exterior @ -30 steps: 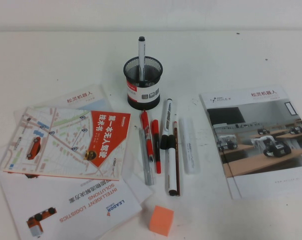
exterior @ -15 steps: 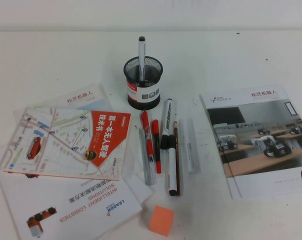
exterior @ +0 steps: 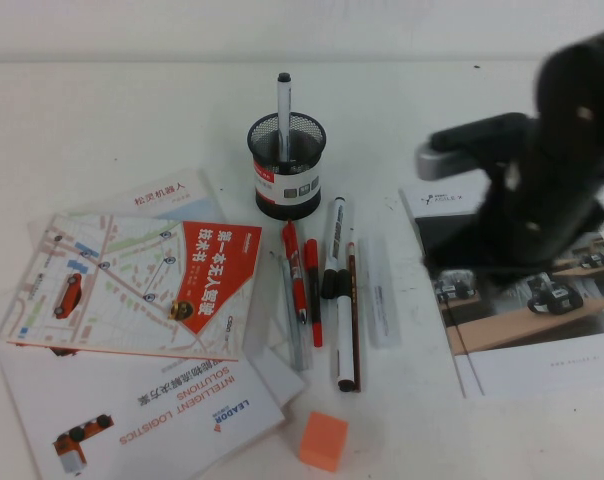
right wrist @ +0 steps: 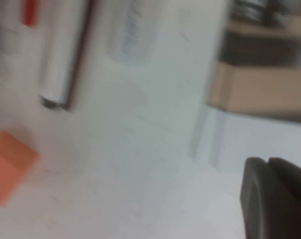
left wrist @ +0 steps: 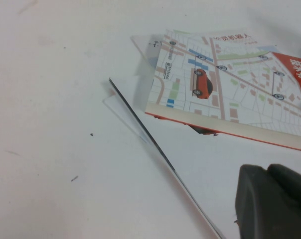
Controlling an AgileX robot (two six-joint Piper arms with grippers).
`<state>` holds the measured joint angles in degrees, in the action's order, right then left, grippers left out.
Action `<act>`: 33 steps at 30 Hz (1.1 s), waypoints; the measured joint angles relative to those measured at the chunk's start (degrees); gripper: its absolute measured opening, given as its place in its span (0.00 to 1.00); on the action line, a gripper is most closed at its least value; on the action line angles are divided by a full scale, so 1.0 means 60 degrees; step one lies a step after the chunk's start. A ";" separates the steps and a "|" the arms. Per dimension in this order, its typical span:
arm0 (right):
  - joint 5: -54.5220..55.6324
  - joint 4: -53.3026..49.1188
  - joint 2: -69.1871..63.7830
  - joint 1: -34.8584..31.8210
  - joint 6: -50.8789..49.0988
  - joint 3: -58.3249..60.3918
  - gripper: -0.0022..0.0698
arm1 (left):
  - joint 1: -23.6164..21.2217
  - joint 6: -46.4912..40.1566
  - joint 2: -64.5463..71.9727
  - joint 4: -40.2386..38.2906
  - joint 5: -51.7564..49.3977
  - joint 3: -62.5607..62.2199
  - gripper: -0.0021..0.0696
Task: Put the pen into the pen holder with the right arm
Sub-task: Pick up the pen on the table
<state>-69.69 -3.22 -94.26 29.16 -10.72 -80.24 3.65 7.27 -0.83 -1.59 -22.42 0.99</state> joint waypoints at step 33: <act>-0.0044 0.1108 -0.4693 0.0277 0.0926 -0.3934 0.33 | 0.0000 0.0000 0.0000 0.0000 0.0000 0.0000 0.03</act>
<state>-69.96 3.43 -122.42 30.82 -5.16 -103.84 3.65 7.27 -0.83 -1.59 -22.42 0.99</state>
